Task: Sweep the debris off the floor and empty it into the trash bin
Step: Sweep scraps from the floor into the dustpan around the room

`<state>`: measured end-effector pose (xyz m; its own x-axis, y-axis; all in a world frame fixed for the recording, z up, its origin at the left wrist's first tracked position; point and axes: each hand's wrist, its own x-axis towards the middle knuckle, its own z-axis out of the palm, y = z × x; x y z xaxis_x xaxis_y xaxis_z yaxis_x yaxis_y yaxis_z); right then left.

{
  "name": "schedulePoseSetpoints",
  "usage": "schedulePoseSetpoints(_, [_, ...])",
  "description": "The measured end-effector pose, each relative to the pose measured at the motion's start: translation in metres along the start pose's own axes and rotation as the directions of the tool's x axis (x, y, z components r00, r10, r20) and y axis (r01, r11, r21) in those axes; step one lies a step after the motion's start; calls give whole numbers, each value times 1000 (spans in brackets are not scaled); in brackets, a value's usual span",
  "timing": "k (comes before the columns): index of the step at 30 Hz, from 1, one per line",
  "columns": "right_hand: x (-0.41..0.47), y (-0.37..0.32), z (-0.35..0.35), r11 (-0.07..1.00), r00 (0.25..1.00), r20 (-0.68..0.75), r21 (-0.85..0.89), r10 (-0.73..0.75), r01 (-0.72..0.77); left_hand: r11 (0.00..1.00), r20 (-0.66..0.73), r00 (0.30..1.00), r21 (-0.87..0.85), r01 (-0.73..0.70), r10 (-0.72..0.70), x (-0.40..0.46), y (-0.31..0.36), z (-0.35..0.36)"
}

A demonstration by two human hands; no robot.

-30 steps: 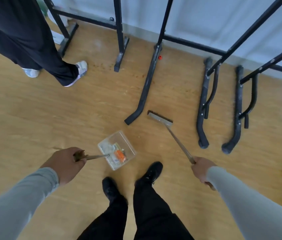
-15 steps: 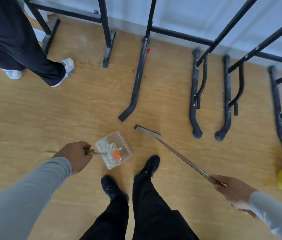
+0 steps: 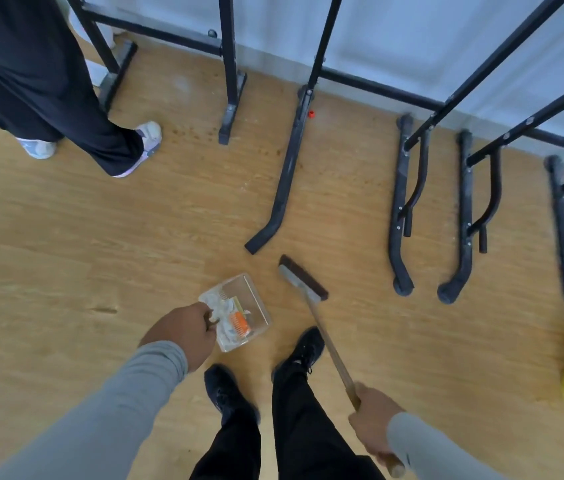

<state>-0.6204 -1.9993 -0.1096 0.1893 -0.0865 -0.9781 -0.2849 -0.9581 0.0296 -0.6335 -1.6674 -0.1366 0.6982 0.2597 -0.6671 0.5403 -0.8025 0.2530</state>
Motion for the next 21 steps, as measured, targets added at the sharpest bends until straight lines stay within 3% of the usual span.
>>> schedulePoseSetpoints(1, [-13, 4, -8, 1000, 998, 56, 4, -19, 19, 1000, -2, 1000, -12, -3, 3, 0, 0, 0])
schedulePoseSetpoints(4, [-46, 23, -50, 962, 982, 189, 270, -20, -32, 999, 0, 1000, -42, -4, 4, -2, -3, -4])
schedulePoseSetpoints(7, [-72, 42, -84, 916, 979, 205, 393, 0, -82, 999, 2, 1000, -41, -12, 12, -6, -8, -3])
schedulePoseSetpoints(10, [-65, 38, -84, 914, 997, 63, 400, 49, -70, 999, -5, 1000, -43, -23, 23, -5, -10, 1])
schedulePoseSetpoints(13, [-34, 12, -58, 979, 996, -79, 201, 47, -30, 998, -7, 999, -43, -36, 36, -3, -10, 4])
schedulePoseSetpoints(17, [-10, -9, -21, 980, 994, 94, 185, 53, -70, 999, -9, 999, -42, -34, 34, -3, -13, 4])
schedulePoseSetpoints(21, [-49, 13, -49, 932, 979, 200, 359, -32, -43, 999, -14, 999, -29, -39, 38, -3, -16, 2])
